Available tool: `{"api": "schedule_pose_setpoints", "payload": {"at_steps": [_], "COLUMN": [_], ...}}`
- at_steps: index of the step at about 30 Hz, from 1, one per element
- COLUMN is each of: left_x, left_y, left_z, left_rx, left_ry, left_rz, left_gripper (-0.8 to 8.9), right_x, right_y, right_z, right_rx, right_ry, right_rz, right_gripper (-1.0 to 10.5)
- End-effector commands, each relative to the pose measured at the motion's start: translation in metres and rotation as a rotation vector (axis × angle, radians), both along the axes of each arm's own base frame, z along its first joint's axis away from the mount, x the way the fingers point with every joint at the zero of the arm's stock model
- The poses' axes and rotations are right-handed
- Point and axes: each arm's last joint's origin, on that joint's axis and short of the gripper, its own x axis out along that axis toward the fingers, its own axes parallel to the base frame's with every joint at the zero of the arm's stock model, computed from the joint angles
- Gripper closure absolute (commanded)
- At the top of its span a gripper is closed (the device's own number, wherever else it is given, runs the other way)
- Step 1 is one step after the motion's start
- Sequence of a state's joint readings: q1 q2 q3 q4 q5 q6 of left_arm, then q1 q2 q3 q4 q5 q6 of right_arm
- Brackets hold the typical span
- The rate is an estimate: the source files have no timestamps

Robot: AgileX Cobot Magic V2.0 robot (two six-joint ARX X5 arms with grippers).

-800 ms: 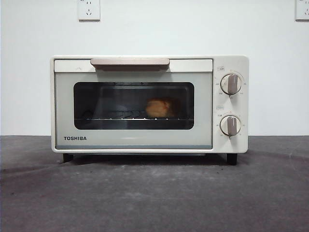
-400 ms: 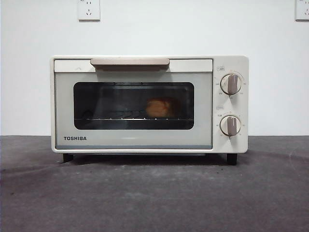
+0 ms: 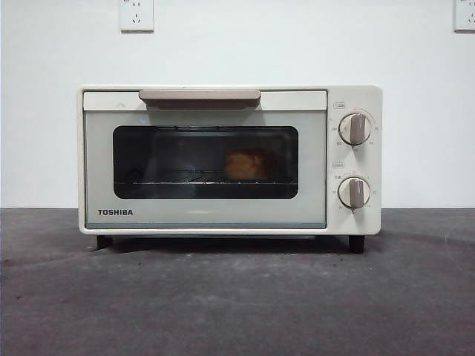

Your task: The left arm flap open the oven, the right arm pick bread and place it into oven, the left arm flap close the oven

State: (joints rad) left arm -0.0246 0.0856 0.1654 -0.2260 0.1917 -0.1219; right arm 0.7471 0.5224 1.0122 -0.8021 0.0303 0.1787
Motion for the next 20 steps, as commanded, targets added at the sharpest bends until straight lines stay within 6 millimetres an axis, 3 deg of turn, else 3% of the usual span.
{"api": "schedule_pose_setpoints", "payload": {"at_steps": [1, 7, 20], "left_x": [0.001, 0.004, 0.004], "left_y": [0.002, 0.005, 0.006], "left_z": [-0.016, -0.042, -0.042], "left_rx": [0.01, 0.028, 0.037], "left_ry": [-0.015, 0.032, 0.03], "left_rz": [0.06, 0.153, 0.182], "left_gripper": [7.86, 7.86, 7.86], "right_x": [-0.001, -0.001, -0.001], "right_y": [0.0, 0.0, 0.0], "right_z": [0.006, 0.006, 0.006], "right_rx": [0.008, 0.011, 0.011], "right_ry": [-0.027, -0.029, -0.029], "right_rz": [0.009, 0.008, 0.008], "right_gripper": [9.2, 9.2, 9.2]}}
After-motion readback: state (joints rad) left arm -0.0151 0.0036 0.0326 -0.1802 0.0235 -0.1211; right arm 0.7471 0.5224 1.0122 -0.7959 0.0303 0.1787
